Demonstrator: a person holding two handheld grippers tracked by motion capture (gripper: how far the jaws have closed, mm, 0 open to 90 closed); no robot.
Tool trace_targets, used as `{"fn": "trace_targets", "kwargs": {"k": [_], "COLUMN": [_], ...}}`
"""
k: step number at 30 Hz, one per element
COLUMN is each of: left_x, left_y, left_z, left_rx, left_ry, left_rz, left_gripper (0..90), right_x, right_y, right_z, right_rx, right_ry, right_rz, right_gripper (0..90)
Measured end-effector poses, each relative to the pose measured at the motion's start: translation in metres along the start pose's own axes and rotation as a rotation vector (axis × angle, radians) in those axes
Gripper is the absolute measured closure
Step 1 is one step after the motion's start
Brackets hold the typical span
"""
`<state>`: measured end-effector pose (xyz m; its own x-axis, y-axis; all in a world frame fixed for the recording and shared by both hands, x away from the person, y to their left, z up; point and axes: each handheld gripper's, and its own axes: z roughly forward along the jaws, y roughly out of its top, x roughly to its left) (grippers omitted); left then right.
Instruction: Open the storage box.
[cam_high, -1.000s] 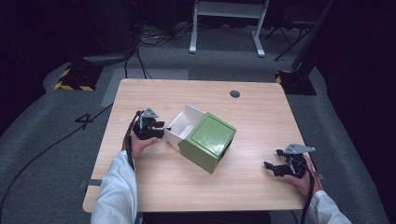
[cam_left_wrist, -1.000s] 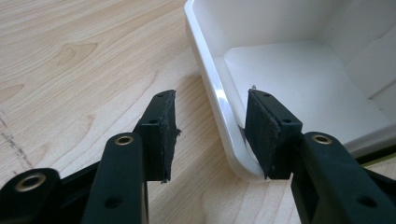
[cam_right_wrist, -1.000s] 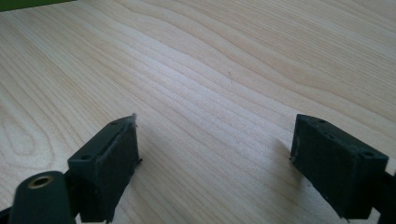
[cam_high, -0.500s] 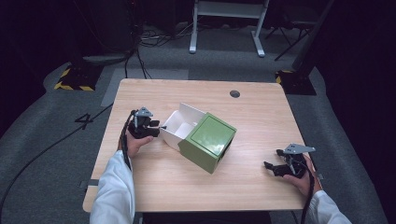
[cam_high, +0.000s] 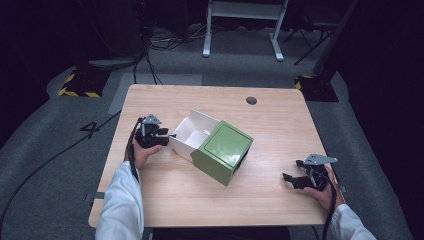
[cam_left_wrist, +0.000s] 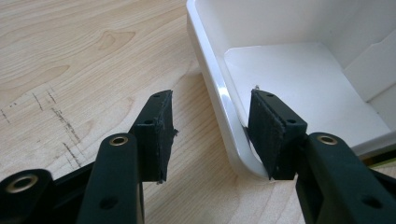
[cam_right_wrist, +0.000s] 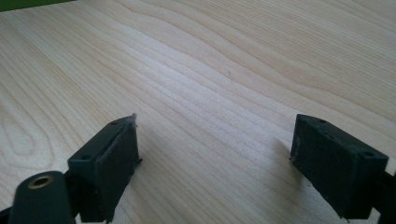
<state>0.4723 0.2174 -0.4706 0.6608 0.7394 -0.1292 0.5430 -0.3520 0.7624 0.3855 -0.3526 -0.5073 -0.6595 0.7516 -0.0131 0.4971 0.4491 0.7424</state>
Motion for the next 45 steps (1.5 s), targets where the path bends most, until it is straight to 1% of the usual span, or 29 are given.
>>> {"fn": "trace_targets", "kwargs": {"k": [3,9,11,14,15,16,17,19,20,21,22,23,25,27,28,29,33,36,38,41,42,43,45], "left_x": [0.000,0.001,0.002,0.001,0.001,-0.001,-0.001,-0.004,-0.004,-0.004,-0.006,-0.006,-0.008,-0.012,-0.013,-0.013,-0.015,-0.019,-0.023,-0.030,-0.030,-0.033,-0.035], "left_y": [0.000,0.001,0.001,0.002,0.002,0.004,0.004,0.006,0.006,0.006,0.007,0.007,0.009,0.009,0.009,0.009,0.008,0.006,0.005,0.003,0.003,0.002,0.001], "left_z": [-0.002,-0.007,-0.009,-0.015,-0.015,-0.019,-0.019,-0.027,-0.027,-0.030,-0.035,-0.035,-0.042,-0.054,-0.057,-0.057,-0.066,-0.070,-0.073,-0.078,-0.078,-0.079,-0.080], "left_rx": [0.000,-0.022,-0.037,-0.058,-0.058,-0.065,-0.065,-0.086,-0.086,-0.090,-0.099,-0.099,-0.105,-0.124,-0.129,-0.129,-0.131,-0.125,-0.109,-0.091,-0.091,-0.085,-0.079], "left_ry": [0.009,0.017,0.021,0.037,0.037,0.047,0.047,0.064,0.064,0.077,0.089,0.089,0.117,0.130,0.139,0.139,0.149,0.153,0.167,0.176,0.176,0.183,0.185], "left_rz": [-0.002,-0.013,-0.013,-0.014,-0.014,-0.005,-0.005,0.004,0.004,0.014,0.019,0.019,0.037,0.050,0.051,0.051,0.052,0.063,0.093,0.120,0.120,0.121,0.134], "left_gripper": [49.5,48.0,47.9,47.8,47.5,46.9,46.5,45.2,44.3,44.3,42.3,41.9,41.0,39.8,39.2,38.9,38.3,37.2,37.1,35.8,34.5,34.5,33.6], "right_x": [0.000,0.000,0.000,0.000,0.000,0.000,0.000,0.000,0.000,0.000,0.000,0.000,0.000,0.000,0.000,0.000,0.000,0.000,0.000,0.000,0.000,0.000,0.000], "right_y": [0.000,0.000,0.000,0.000,0.000,0.000,0.000,0.000,0.000,0.000,0.000,0.000,0.000,0.000,0.000,0.000,0.000,0.000,0.000,0.000,0.000,0.000,0.000], "right_z": [0.000,0.000,0.000,0.000,0.000,0.000,0.000,0.000,0.000,0.000,0.000,0.000,0.000,0.000,0.000,0.000,0.000,0.000,0.000,0.000,0.000,0.000,0.000], "right_rx": [0.000,0.000,0.000,0.000,0.000,0.000,0.000,0.000,0.000,0.000,0.000,0.000,0.000,0.000,0.000,0.000,0.000,0.000,0.000,0.000,0.000,0.000,0.000], "right_ry": [0.000,0.000,0.000,0.000,0.000,0.000,0.000,0.000,0.000,0.000,0.000,0.000,0.000,0.000,0.000,0.000,0.000,0.000,0.000,0.000,0.000,0.000,0.000], "right_rz": [0.000,0.000,0.000,0.000,0.000,0.000,0.000,0.000,0.000,0.000,-0.001,-0.001,0.000,-0.001,-0.001,0.000,-0.001,-0.001,-0.002,-0.001,-0.001,-0.001,-0.001], "right_gripper": [15.2,15.2,15.2,15.2,15.2,15.2,15.2,15.2,15.2,15.2,15.2,15.2,15.2,15.2,15.2,15.2,15.2,15.3,15.3,15.3,15.3,15.3,15.3]}}
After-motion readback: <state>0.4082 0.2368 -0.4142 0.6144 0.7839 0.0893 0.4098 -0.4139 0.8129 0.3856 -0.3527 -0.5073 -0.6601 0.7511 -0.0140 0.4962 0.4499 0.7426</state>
